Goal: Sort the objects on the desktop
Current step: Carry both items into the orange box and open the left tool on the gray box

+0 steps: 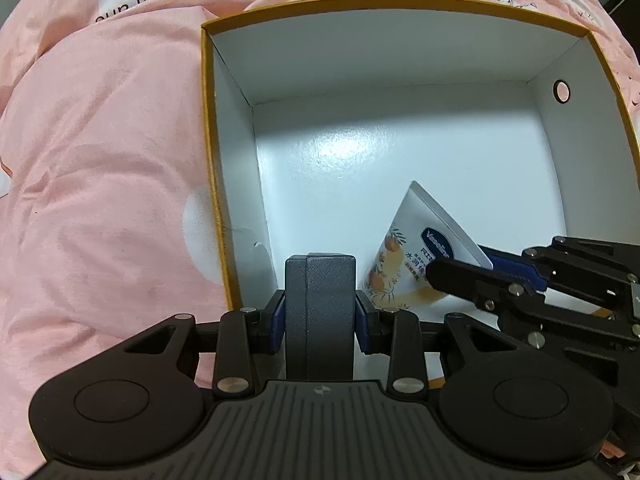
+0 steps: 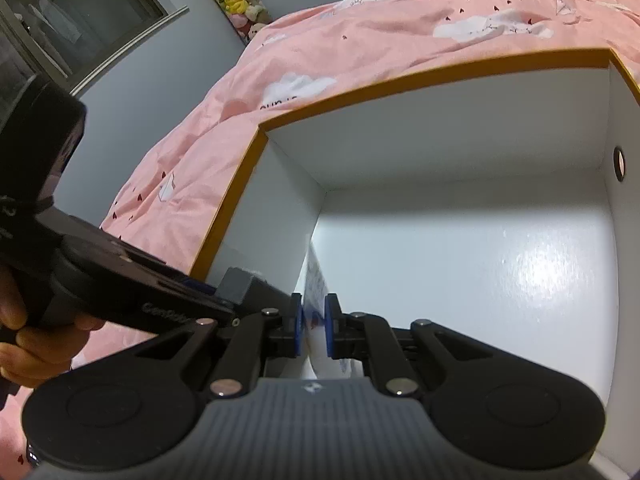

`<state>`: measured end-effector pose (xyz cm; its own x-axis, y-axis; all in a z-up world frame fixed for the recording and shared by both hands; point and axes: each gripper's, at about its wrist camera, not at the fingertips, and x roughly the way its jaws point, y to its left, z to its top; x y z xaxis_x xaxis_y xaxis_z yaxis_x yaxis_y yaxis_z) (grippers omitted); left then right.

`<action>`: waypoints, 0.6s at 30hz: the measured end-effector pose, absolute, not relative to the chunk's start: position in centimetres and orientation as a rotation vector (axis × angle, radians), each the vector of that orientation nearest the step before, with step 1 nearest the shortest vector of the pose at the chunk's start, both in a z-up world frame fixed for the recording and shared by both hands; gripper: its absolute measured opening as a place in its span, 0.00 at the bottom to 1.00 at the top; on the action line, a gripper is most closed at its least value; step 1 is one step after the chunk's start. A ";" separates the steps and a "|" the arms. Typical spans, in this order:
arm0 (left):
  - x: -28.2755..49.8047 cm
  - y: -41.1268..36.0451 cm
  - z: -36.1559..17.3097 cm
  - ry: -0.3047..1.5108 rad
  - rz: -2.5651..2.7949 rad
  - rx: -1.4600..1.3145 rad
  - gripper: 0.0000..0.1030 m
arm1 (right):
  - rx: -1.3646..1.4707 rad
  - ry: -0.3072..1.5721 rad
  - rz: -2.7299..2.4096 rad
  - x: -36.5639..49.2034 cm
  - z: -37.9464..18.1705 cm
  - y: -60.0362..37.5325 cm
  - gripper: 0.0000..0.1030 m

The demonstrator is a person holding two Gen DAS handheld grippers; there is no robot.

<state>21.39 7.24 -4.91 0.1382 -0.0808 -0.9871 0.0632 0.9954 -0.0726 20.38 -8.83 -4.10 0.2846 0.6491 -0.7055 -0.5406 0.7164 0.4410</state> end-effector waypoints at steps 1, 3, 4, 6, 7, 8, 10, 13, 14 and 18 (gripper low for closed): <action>21.4 7.2 -4.9 1.427 -0.100 -0.012 0.37 | 0.122 1.009 0.800 20.4 -4.1 -8.9 0.11; 21.3 7.1 -5.0 1.425 -0.097 -0.010 0.38 | 0.117 1.018 0.804 20.3 -4.1 -8.9 0.12; 21.3 7.1 -5.0 1.421 -0.098 -0.007 0.38 | 0.115 1.021 0.804 20.3 -4.1 -8.9 0.12; 21.0 7.0 -4.8 1.408 -0.110 -0.004 0.40 | 0.111 1.021 0.807 20.1 -4.0 -8.8 0.12; 20.9 7.2 -4.7 1.401 -0.114 -0.012 0.47 | 0.108 1.020 0.806 20.0 -4.0 -8.8 0.12; 20.7 7.4 -4.5 1.389 -0.119 -0.029 0.48 | 0.105 1.021 0.805 20.0 -3.9 -8.8 0.11; 20.1 8.1 -4.0 1.371 -0.133 -0.073 0.48 | 0.102 1.020 0.803 19.9 -3.9 -8.7 0.11; 18.6 9.1 -2.6 1.300 -0.131 -0.115 0.49 | 0.093 1.017 0.794 19.7 -3.9 -8.5 0.11; 17.8 9.4 -1.9 1.256 -0.125 -0.125 0.49 | 0.092 1.015 0.785 19.6 -3.8 -8.4 0.11; 15.4 11.4 0.4 1.102 -0.075 -0.195 0.50 | 0.087 1.004 0.760 19.3 -3.8 -7.6 0.11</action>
<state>15.38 11.43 0.37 0.4509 -0.1568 -0.8787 -0.0362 0.9804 -0.1935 19.35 -7.57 -3.76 0.3072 0.6122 -0.7286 -0.5356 0.7441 0.3994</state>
